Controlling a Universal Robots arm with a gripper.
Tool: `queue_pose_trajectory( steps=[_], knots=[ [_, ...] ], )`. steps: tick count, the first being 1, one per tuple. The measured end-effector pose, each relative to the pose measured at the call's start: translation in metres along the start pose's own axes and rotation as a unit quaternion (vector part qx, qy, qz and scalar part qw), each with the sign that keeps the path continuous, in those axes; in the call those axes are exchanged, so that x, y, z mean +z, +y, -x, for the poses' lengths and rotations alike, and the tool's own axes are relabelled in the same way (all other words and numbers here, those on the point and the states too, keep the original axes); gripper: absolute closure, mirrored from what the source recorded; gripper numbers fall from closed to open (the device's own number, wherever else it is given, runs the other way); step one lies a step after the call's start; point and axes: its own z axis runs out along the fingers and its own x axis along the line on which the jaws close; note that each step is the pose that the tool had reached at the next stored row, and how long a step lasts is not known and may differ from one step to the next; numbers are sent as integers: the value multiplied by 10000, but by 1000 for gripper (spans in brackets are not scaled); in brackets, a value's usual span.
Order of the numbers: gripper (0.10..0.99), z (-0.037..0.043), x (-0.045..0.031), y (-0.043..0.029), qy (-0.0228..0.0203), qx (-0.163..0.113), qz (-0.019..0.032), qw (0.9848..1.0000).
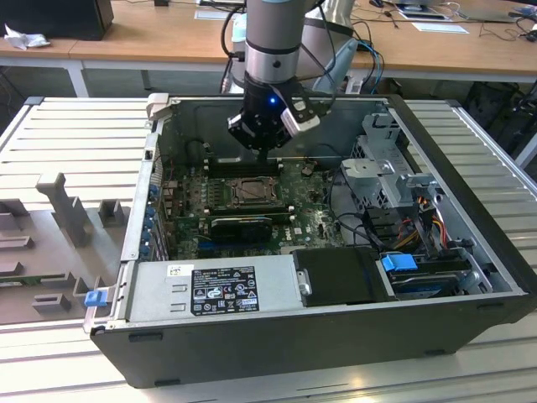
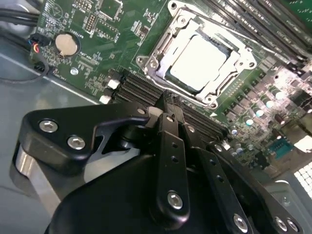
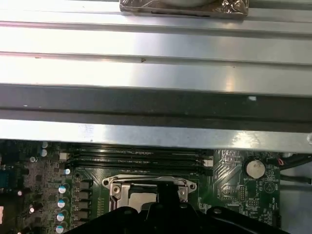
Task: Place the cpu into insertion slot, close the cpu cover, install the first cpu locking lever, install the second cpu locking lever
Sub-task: 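Install the second cpu locking lever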
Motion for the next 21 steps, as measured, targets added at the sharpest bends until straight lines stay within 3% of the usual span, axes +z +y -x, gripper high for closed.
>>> queue_pose_trajectory(
  steps=[3,6,8,11,17,21],
  knots=[
    [980,-4,-3,-87,0,2,-1,10000],
    [980,-11,-8,-237,0,2,-11,10000],
    [980,-13,-12,-290,2,1,-19,10000],
    [980,-36,12,-529,1,2,-19,10000],
    [980,-54,86,-713,3,-33,8,10000],
    [980,-233,112,-745,3,-40,13,10000]
  ],
)
